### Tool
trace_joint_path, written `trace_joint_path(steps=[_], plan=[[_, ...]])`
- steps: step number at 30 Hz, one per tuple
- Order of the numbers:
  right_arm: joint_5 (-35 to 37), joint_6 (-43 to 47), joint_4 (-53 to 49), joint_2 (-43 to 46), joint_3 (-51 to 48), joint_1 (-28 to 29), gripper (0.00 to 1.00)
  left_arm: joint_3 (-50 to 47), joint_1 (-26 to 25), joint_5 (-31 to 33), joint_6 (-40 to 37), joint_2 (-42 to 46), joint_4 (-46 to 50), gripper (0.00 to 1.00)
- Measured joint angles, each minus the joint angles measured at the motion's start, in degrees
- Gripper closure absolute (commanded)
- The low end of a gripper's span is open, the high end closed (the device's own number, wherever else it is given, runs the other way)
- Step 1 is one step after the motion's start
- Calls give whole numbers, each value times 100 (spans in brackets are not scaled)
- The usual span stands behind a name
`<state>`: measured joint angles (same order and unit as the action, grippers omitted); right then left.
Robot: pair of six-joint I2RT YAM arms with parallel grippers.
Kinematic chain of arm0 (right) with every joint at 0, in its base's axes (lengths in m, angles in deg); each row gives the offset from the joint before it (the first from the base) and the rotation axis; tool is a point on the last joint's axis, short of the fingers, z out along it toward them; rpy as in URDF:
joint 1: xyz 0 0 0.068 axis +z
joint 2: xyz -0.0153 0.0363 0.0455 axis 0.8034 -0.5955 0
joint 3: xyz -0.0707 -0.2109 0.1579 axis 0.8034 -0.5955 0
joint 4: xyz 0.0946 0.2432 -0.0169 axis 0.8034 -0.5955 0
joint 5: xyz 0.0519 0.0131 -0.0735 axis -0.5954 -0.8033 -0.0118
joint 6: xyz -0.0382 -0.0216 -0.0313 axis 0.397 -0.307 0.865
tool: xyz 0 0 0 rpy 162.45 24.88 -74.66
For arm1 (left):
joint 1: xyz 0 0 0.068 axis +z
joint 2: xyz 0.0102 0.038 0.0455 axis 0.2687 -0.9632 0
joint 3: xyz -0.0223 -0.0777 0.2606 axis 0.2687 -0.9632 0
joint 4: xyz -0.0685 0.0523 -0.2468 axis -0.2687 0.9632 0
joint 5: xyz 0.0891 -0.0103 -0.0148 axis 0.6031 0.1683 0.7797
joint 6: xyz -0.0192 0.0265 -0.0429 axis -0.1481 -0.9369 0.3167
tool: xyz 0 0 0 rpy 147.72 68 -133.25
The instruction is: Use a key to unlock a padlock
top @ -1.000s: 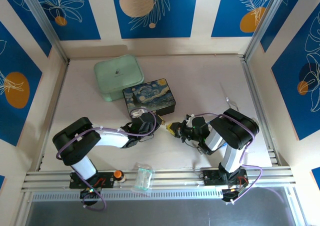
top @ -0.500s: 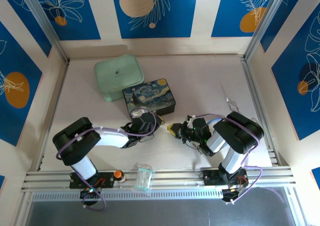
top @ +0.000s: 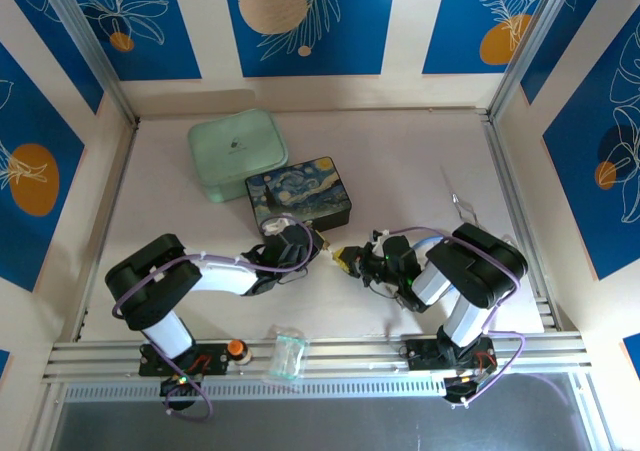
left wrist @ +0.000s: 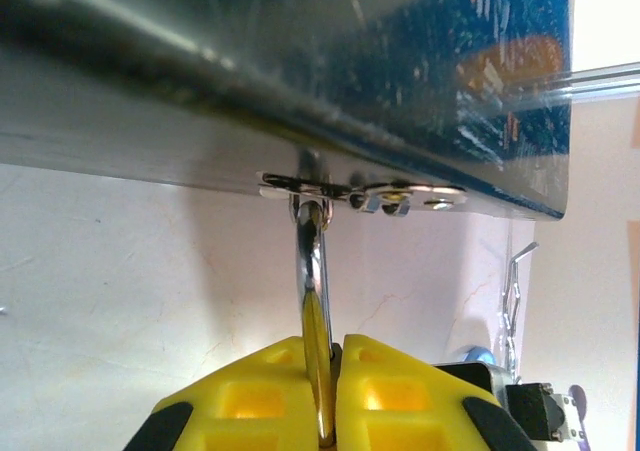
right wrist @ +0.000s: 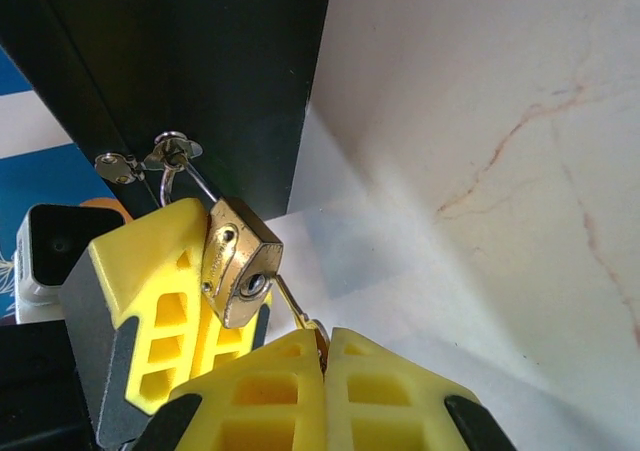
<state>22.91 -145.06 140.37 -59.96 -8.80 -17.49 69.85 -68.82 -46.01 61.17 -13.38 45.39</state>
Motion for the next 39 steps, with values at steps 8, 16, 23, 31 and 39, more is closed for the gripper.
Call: trace_joint_path(steps=[8,16,23,31,39], plan=[[136,11,-227,280,-26,9,100,22,-4,-2,0,0,59,100],[118,70,-234,278,-4,33,100,22,-4,-2,39,-9,4,100],[66,52,-92,83,76,33,100,-33,-4,70,107,-11,-118,100],[-133,42,164,-164,138,-79,100,-44,-4,146,155,-87,-278,100],[-839,48,562,-739,323,-365,100,-44,24,170,216,-234,-457,100]])
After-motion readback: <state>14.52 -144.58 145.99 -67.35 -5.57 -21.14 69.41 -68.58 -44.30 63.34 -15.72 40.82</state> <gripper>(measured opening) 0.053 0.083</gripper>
